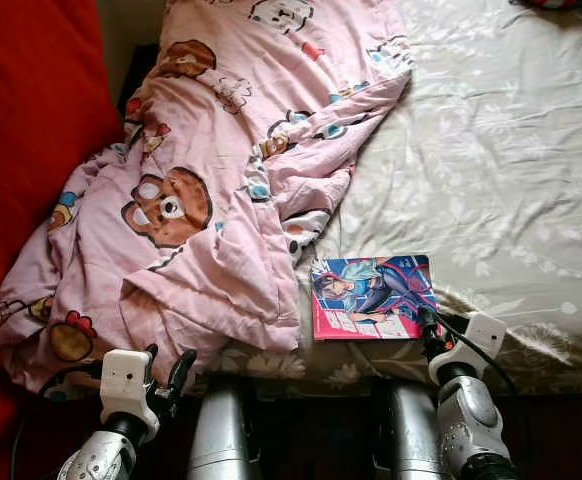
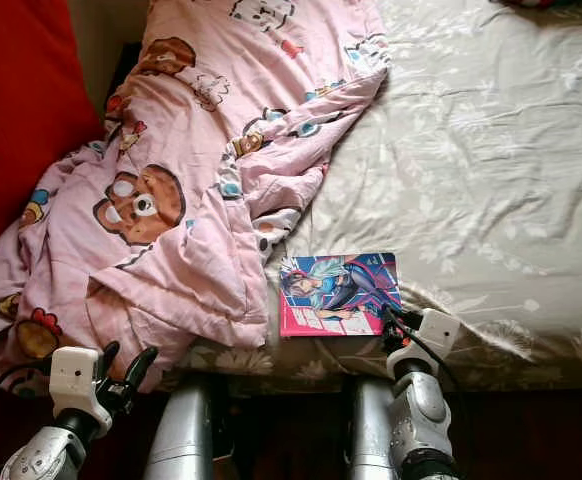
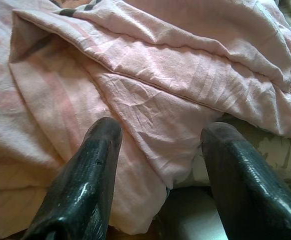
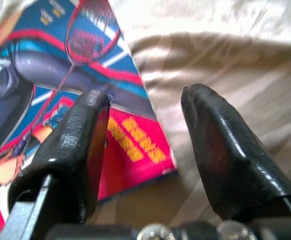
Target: Clean up the room
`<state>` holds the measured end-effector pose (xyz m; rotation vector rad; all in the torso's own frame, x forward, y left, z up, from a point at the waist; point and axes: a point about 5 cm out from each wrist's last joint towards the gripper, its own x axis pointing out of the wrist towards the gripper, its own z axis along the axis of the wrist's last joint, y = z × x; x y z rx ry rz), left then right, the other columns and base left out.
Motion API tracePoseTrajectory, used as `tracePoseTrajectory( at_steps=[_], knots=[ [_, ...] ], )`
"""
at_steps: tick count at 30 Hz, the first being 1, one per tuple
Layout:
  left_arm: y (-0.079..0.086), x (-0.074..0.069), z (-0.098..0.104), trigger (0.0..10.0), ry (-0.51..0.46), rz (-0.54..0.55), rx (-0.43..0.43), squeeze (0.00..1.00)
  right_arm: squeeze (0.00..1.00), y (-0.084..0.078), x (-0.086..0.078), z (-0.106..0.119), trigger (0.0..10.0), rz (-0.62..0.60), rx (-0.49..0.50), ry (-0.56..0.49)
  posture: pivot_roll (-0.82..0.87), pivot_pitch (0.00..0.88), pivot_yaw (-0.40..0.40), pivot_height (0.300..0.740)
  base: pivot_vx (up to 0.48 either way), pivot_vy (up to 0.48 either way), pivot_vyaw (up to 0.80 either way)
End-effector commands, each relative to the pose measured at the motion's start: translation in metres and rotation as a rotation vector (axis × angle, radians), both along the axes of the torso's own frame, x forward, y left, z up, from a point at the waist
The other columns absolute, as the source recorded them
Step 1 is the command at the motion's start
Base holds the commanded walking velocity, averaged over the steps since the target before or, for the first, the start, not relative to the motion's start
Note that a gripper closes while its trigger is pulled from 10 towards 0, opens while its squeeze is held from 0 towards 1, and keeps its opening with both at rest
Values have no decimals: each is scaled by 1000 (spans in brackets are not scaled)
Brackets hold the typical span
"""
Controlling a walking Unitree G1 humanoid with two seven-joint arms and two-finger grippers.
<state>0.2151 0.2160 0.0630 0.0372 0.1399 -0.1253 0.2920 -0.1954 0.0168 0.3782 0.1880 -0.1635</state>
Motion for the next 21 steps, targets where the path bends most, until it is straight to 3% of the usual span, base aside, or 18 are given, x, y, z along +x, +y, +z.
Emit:
tracePoseTrajectory(
  at_steps=[1, 10, 11, 12, 17, 21],
  knots=[
    [6, -7, -4, 10000, 37, -1, 16, 0, 0, 4, -8, -11, 10000, 6, 39, 46, 81, 320, 137, 585, 0, 0, 0],
    [6, -6, -2, 10000, 41, -9, 24, 0, 0, 6, -7, -14, 10000, 69, 118, 46, 87, 322, 144, 585, 0, 0, 0],
    [5, -6, -2, 10000, 42, -10, 24, 0, 902, 4, -8, -13, 10000, 56, 125, 40, 86, 322, 145, 585, 0, 0, 0],
    [5, -6, -2, 10000, 43, -12, 25, 0, 1000, 1, -8, -13, 10000, 41, 135, 34, 86, 320, 145, 585, 0, 0, 0],
    [3, -5, -2, 10000, 42, -18, 27, 0, 1000, -3, -11, -15, 10000, 16, 147, 39, 86, 319, 146, 585, 0, 0, 0],
    [2, -5, -2, 10000, 42, -23, 29, 0, 957, -1, -14, -19, 10000, 15, 220, 45, 90, 320, 149, 585, 0, 0, 0]
  ],
)
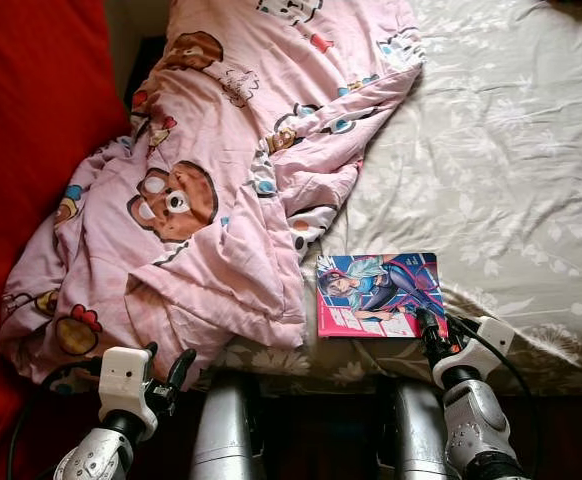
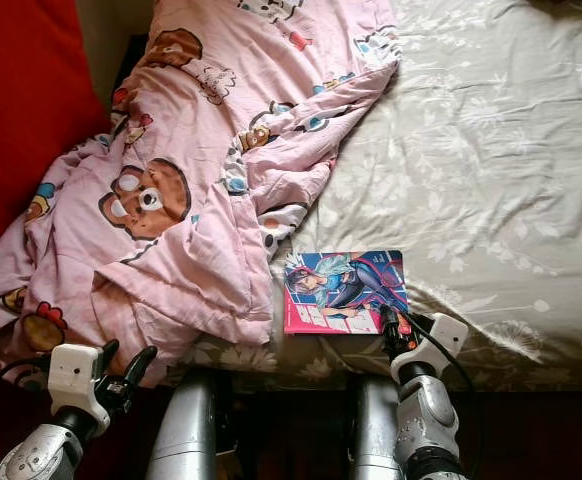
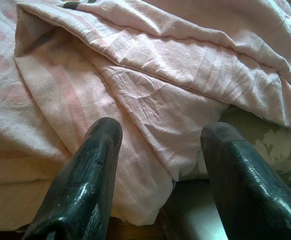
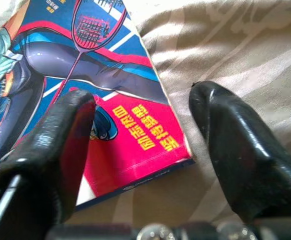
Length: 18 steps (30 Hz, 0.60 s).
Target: Clean up the room
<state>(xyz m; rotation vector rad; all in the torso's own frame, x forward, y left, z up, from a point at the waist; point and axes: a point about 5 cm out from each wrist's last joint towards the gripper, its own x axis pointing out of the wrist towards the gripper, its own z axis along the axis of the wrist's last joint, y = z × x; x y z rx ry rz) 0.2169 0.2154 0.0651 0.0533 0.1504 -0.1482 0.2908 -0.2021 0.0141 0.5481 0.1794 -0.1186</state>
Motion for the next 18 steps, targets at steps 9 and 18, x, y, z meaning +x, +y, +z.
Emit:
tracePoseTrajectory(
  at_steps=[9, 18],
  knots=[
    [4, -7, -3, 10000, 35, -4, 25, 0, 0, 12, -17, -23, 10000, 33, 214, 65, 97, 317, 153, 585, 0, 0, 0],
    [4, -6, -2, 10000, 31, -11, 33, 0, 0, 29, -22, -31, 10000, 147, 309, 94, 106, 315, 155, 585, 0, 0, 0]
  ],
)
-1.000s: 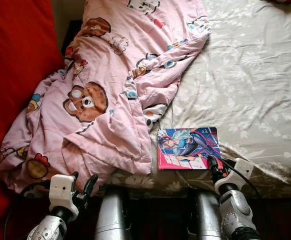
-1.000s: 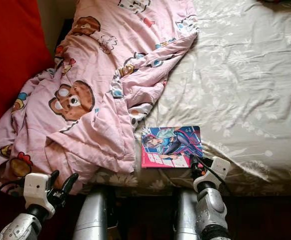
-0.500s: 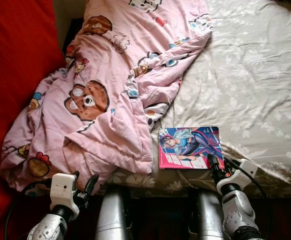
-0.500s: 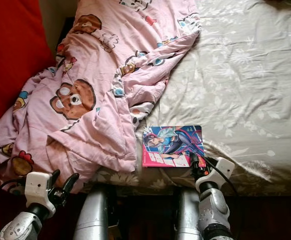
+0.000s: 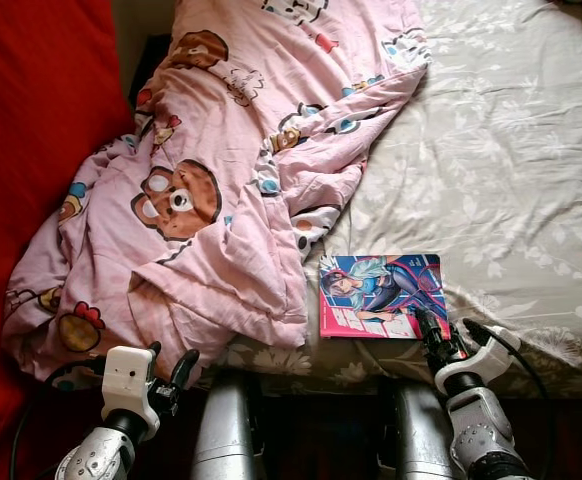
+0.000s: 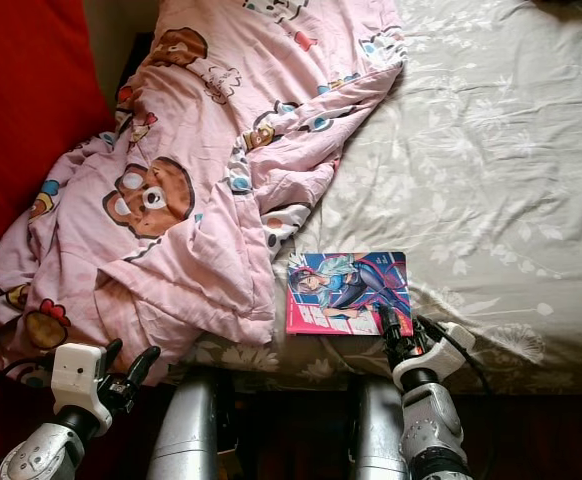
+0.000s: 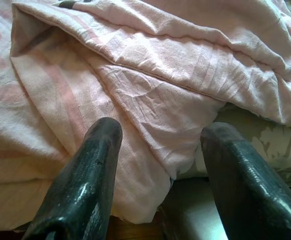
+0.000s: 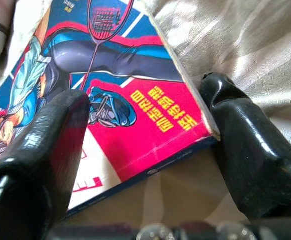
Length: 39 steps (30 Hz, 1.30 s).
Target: Clean up the room
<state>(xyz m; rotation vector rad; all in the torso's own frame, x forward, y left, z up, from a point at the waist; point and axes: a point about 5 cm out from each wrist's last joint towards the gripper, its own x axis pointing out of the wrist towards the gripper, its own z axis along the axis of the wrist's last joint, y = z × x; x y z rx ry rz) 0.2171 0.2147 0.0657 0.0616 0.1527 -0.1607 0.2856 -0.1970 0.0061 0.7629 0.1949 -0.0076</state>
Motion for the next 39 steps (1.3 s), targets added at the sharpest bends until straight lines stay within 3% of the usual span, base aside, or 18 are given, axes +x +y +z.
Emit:
tracePoseTrajectory(
  at_steps=[1, 11, 17, 18, 19, 20, 22, 39],
  knots=[
    [4, -6, -3, 10000, 29, 2, 26, 0, 0, 24, -17, -23, 10000, 75, 83, 115, 106, 315, 155, 585, 0, 0, 0],
    [4, -6, -2, 10000, 24, -1, 33, 0, 0, 26, -18, -25, 10000, 40, 217, 112, 115, 308, 153, 585, 0, 0, 0],
    [4, -5, -2, 10000, 24, -1, 35, 0, 0, 30, -19, -25, 10000, 68, 236, 109, 114, 306, 152, 585, 0, 0, 0],
    [4, -5, -2, 10000, 23, -1, 35, 0, 0, 32, -19, -25, 9647, 80, 234, 109, 115, 305, 152, 585, 0, 0, 0],
    [4, -5, -2, 10000, 23, -1, 36, 0, 0, 33, -19, -25, 4078, 81, 235, 107, 115, 305, 152, 585, 0, 0, 0],
    [4, -5, -2, 10000, 23, -1, 36, 0, 0, 33, -19, -25, 4078, 81, 238, 106, 115, 305, 152, 585, 0, 0, 0],
    [4, -5, -2, 10000, 22, 0, 36, 0, 0, 32, -18, -25, 0, 80, 239, 105, 116, 304, 152, 585, 0, 0, 0],
    [3, -1, -4, 10000, 22, 0, 37, 0, 0, 27, -17, -24, 0, 61, 213, 100, 106, 291, 147, 585, 0, 0, 0]
  ],
)
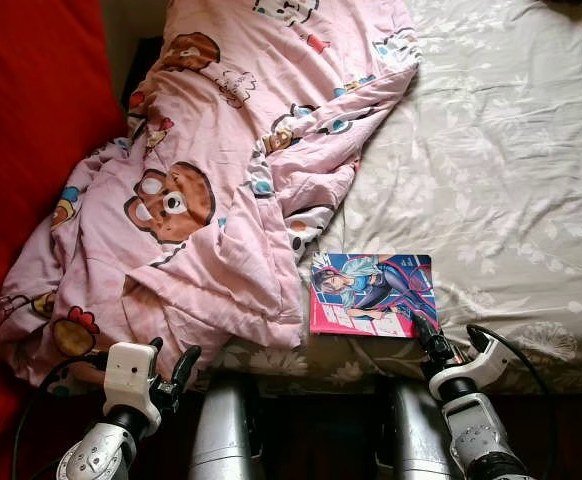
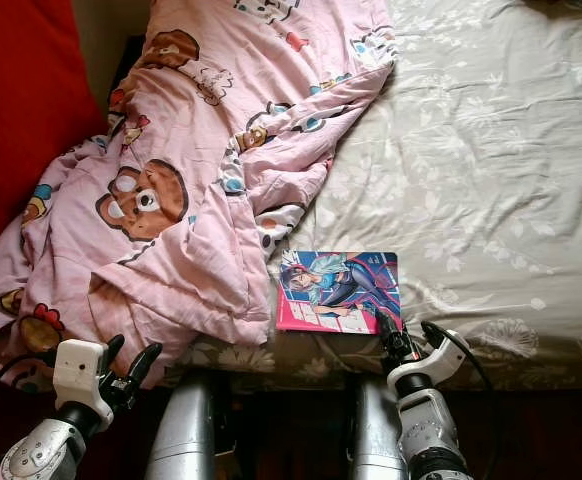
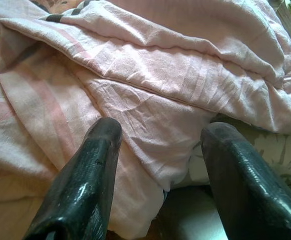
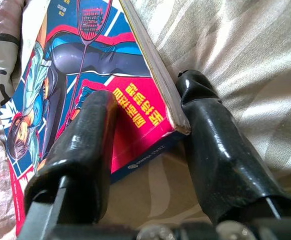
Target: Clean up the room
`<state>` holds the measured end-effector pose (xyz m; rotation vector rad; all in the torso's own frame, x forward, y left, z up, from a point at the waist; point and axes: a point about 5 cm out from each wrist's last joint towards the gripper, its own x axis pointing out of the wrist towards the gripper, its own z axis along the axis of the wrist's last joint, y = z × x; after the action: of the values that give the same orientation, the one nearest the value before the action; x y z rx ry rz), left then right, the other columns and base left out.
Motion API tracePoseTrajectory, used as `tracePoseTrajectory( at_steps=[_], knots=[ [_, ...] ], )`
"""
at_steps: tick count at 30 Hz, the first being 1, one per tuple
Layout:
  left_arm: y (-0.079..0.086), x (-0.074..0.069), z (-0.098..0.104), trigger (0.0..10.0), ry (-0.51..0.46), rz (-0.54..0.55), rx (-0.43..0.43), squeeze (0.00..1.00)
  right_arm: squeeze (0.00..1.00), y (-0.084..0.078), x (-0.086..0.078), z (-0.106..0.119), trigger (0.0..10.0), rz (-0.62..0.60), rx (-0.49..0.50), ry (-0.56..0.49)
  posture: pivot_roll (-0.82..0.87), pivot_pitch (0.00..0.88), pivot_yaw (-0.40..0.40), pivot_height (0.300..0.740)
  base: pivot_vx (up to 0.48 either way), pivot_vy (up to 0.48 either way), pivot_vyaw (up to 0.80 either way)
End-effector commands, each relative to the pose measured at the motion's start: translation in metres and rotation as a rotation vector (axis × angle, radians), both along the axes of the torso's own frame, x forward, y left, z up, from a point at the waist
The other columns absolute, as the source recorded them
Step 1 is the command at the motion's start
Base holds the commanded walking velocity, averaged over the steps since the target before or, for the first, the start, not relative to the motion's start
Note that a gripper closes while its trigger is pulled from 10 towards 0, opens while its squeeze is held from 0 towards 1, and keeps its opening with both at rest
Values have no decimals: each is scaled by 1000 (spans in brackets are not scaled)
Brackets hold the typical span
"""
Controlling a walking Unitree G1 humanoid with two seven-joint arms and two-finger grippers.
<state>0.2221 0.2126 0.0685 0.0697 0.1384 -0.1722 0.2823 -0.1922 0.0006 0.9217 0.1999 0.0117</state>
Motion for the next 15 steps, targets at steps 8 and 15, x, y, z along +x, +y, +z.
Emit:
tracePoseTrajectory(
  at_steps=[8, 15],
  knots=[
    [2, 1, -9, 10000, 30, -1, 46, 0, 0, 18, -5, -10, 0, 28, 36, 54, 96, 268, 139, 585, 0, 0, 0],
    [-1, 10, -10, 10000, 15, 8, 45, 0, 0, 8, 9, 10, 0, -69, -11, -47, 75, 228, 121, 585, 0, 0, 0]
  ],
)
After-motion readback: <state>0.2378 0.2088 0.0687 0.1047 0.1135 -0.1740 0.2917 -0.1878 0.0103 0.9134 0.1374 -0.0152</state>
